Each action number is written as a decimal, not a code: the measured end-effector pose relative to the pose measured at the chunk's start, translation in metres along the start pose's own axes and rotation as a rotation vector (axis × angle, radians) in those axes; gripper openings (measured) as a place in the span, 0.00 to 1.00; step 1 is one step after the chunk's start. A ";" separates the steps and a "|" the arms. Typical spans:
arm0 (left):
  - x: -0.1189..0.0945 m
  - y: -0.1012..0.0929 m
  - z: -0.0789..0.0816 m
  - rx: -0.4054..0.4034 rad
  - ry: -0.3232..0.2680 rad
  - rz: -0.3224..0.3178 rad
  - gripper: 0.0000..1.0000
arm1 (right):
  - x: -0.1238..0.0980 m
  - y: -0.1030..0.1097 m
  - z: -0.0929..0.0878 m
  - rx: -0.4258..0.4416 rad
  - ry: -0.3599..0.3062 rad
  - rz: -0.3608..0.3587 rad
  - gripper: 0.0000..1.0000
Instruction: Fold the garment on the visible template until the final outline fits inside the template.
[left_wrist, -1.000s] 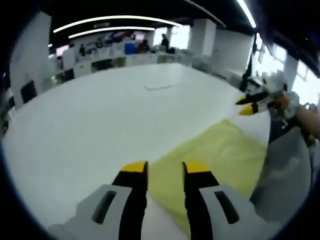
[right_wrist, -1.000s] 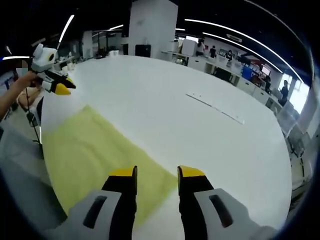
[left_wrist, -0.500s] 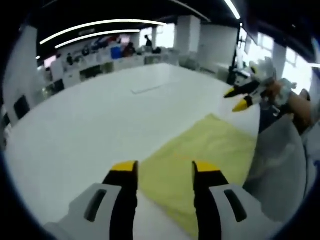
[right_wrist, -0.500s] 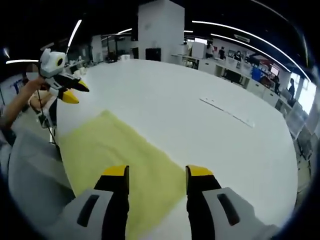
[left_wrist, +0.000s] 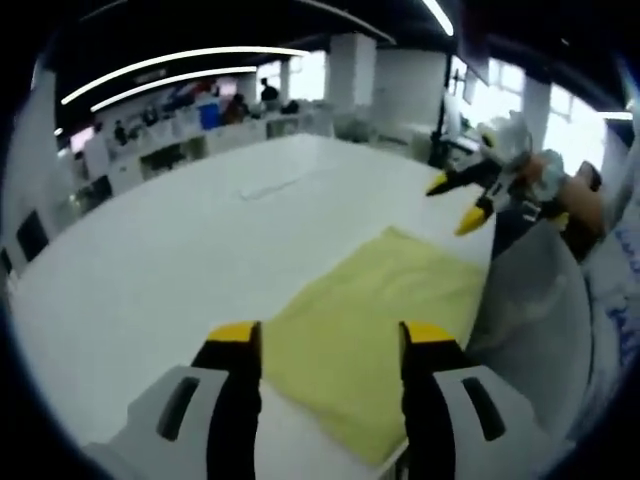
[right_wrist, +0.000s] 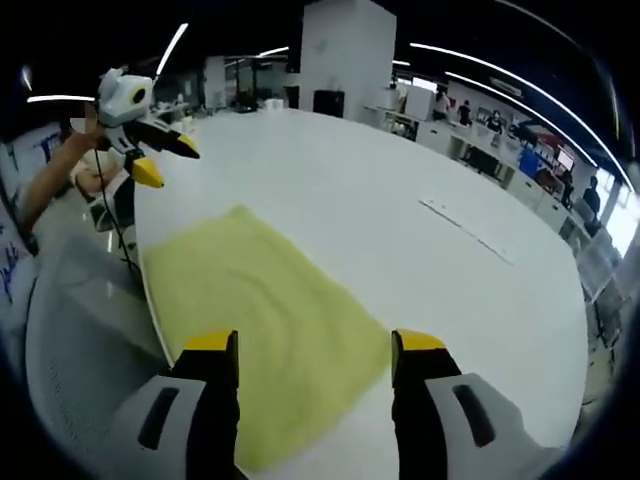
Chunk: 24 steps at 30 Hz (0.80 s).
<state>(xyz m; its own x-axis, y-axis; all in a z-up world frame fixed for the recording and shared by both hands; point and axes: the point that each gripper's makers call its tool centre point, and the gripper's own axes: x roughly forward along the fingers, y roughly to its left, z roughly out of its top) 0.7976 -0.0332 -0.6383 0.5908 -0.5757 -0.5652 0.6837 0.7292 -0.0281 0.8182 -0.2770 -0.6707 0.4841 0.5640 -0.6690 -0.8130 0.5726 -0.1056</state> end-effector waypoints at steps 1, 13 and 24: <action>0.000 0.000 0.000 0.006 -0.003 -0.005 0.52 | -0.002 0.002 0.000 -0.003 0.000 0.002 0.64; -0.008 -0.015 -0.023 0.015 0.046 -0.046 0.63 | -0.025 0.027 0.007 0.040 -0.059 0.062 0.77; -0.021 -0.031 -0.026 0.041 0.043 -0.051 0.78 | -0.041 0.038 0.005 0.001 -0.057 0.041 0.86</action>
<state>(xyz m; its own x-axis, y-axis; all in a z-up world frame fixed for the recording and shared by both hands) 0.7529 -0.0339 -0.6465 0.5368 -0.5947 -0.5985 0.7299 0.6831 -0.0240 0.7691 -0.2754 -0.6435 0.4680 0.6201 -0.6296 -0.8323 0.5489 -0.0779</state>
